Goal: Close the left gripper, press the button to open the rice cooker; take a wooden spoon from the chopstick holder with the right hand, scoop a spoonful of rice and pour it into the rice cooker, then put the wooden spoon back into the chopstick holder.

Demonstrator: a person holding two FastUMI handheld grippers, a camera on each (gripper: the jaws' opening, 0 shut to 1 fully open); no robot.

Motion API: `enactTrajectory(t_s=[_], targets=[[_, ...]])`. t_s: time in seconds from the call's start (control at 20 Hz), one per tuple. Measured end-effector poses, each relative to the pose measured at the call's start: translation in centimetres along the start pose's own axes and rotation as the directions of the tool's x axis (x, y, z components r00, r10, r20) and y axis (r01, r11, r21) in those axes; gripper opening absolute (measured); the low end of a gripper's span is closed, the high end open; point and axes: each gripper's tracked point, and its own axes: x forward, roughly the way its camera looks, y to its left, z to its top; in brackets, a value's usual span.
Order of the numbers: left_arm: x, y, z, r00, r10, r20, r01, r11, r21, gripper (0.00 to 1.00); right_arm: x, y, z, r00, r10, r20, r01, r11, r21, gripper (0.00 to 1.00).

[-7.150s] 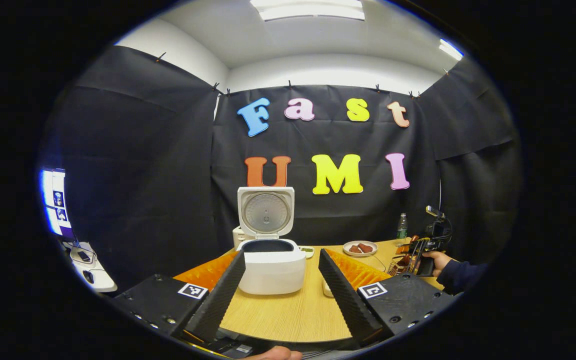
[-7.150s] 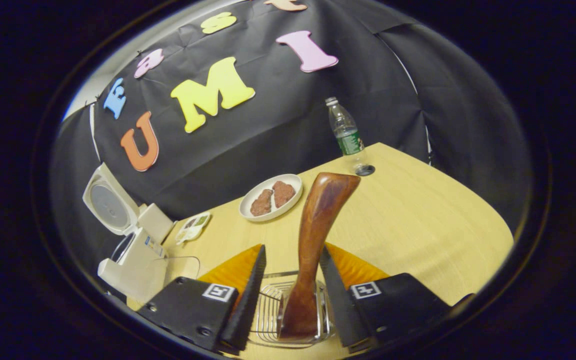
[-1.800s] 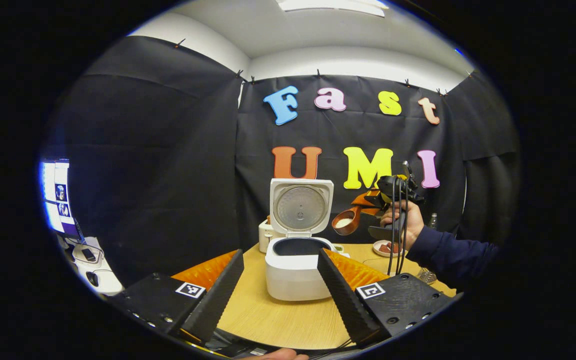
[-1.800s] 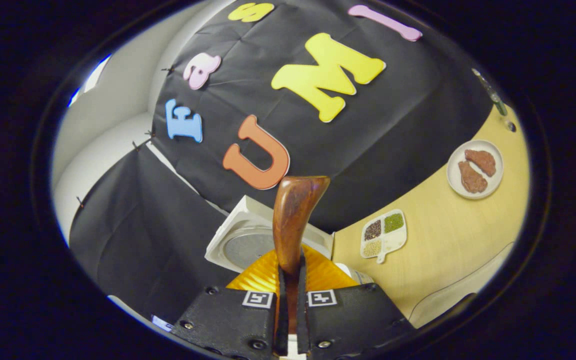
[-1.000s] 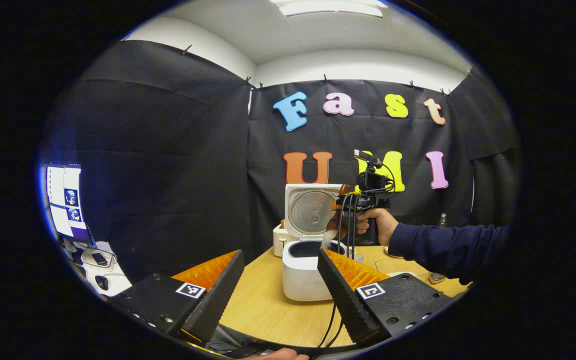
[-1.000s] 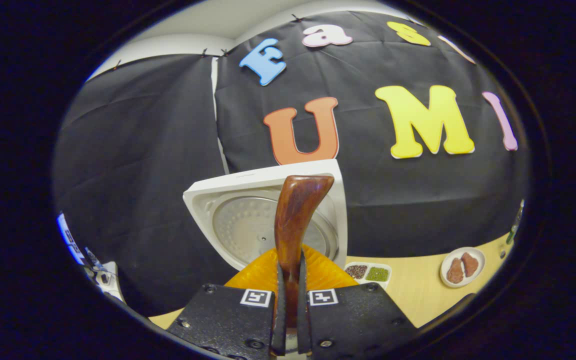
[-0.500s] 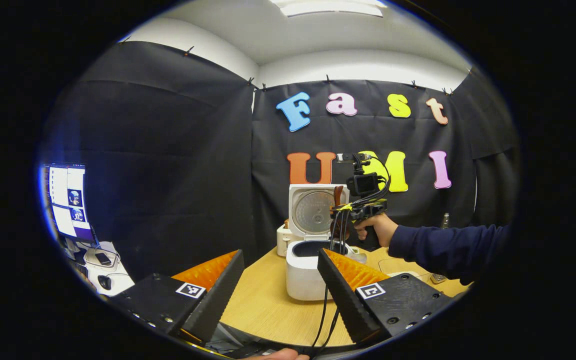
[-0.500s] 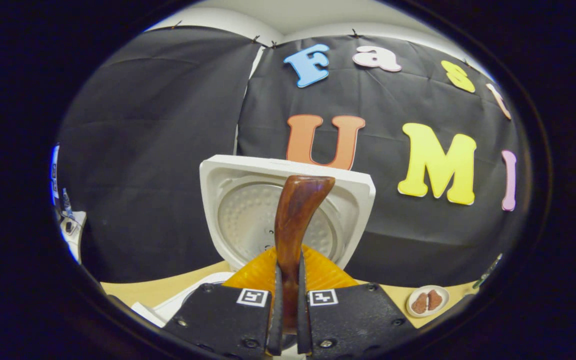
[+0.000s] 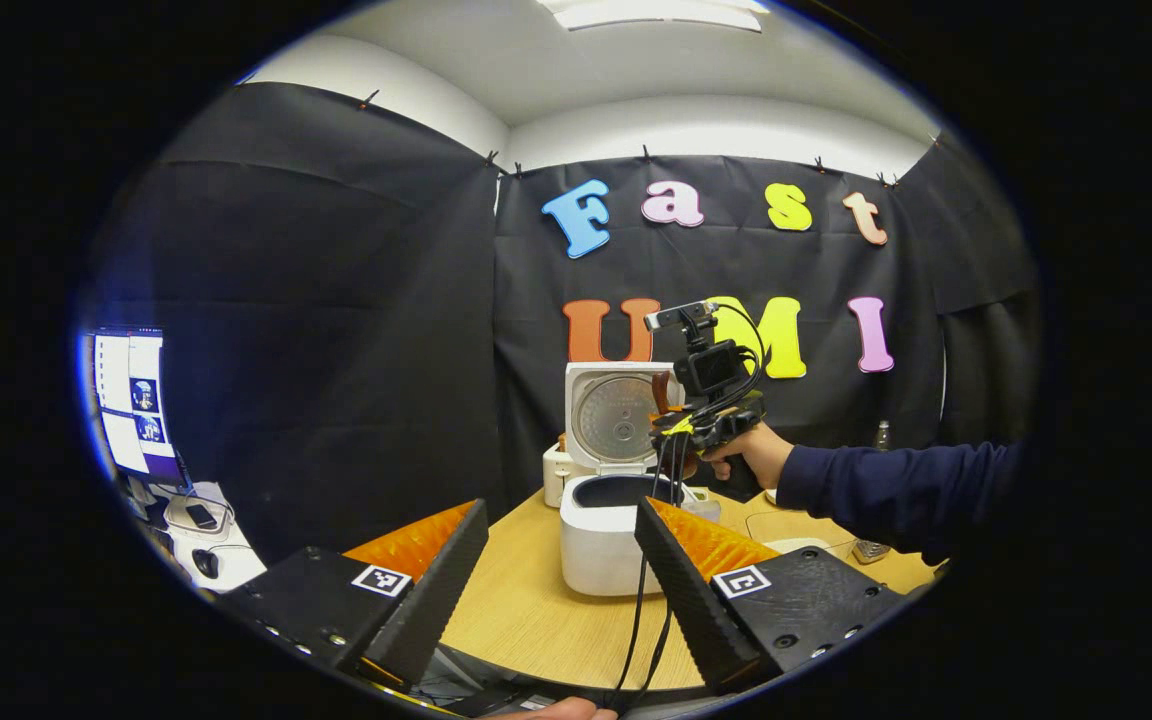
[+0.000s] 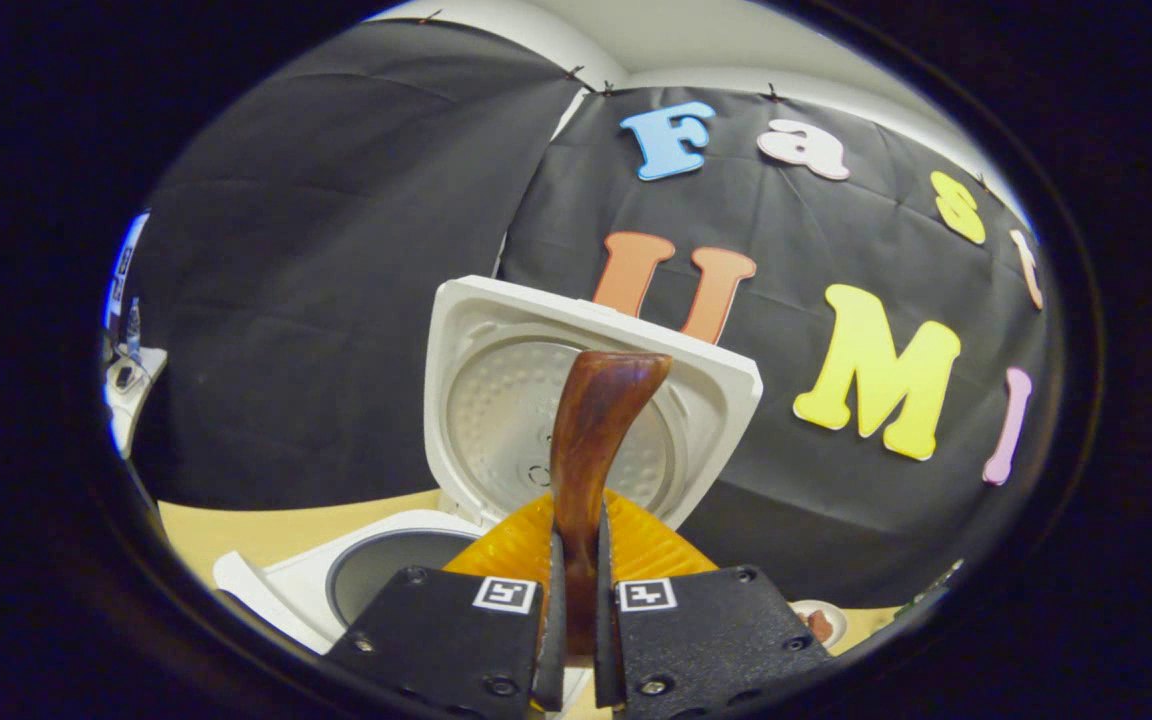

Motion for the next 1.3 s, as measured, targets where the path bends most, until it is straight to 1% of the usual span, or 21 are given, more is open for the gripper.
enactTrajectory(t_s=[0.1,0.2,0.3,0.45,0.6,0.7,0.9,1.0,1.05,1.15,1.3], targets=[[-0.1,-0.1,-0.1,1.000,-0.008,-0.006,0.008,1.000,0.000,0.94,-1.5,0.0,-0.4,1.000,0.015,-0.005,-0.014,1.000,0.017,0.17],[-0.1,-0.2,-0.2,1.000,-0.026,-0.015,0.026,1.000,0.005,0.94,-3.2,-0.9,-0.4,1.000,0.011,-0.001,-0.011,0.999,0.033,0.17],[-0.3,-0.2,-0.3,0.999,-0.039,-0.026,0.040,0.999,0.017,0.94,-4.8,-2.5,-0.7,1.000,-0.004,-0.002,0.005,0.998,0.058,0.17],[-0.4,-0.4,-0.4,0.998,-0.059,-0.031,0.060,0.998,0.030,0.94,-7.4,-4.9,-1.6,1.000,-0.007,-0.008,0.008,0.993,0.116,0.17],[-0.5,-0.6,-0.2,0.997,-0.072,-0.031,0.074,0.997,0.036,0.94,-10.1,-8.3,-3.0,1.000,-0.013,-0.023,0.017,0.983,0.183,0.17],[-0.7,-0.7,-0.2,0.996,-0.081,-0.031,0.082,0.996,0.038,0.94,-12.2,-11.2,-3.8,0.998,-0.053,-0.031,0.059,0.974,0.217,0.18],[-0.7,-0.9,0.0,0.995,-0.100,-0.020,0.101,0.994,0.043,0.94,-16.0,-16.9,-6.2,0.991,-0.119,-0.061,0.133,0.940,0.315,0.18],[-0.7,-1.2,0.1,0.993,-0.121,-0.017,0.121,0.992,0.038,0.94,-17.2,-20.2,-7.0,0.981,-0.182,-0.064,0.193,0.925,0.327,0.18],[-0.9,-1.4,0.2,0.991,-0.135,-0.016,0.135,0.990,0.037,0.95,-18.0,-21.5,-8.1,0.975,-0.205,-0.081,0.220,0.922,0.320,0.18],[-1.0,-1.9,0.0,0.987,-0.156,-0.026,0.157,0.987,0.040,0.94,-19.6,-23.5,-9.6,0.967,-0.233,-0.101,0.253,0.911,0.326,0.18],[0.2,-3.5,0.1,0.983,-0.183,-0.027,0.184,0.982,0.045,0.94,-22.3,-26.6,-11.1,0.952,-0.280,-0.126,0.306,0.891,0.335,0.17]])
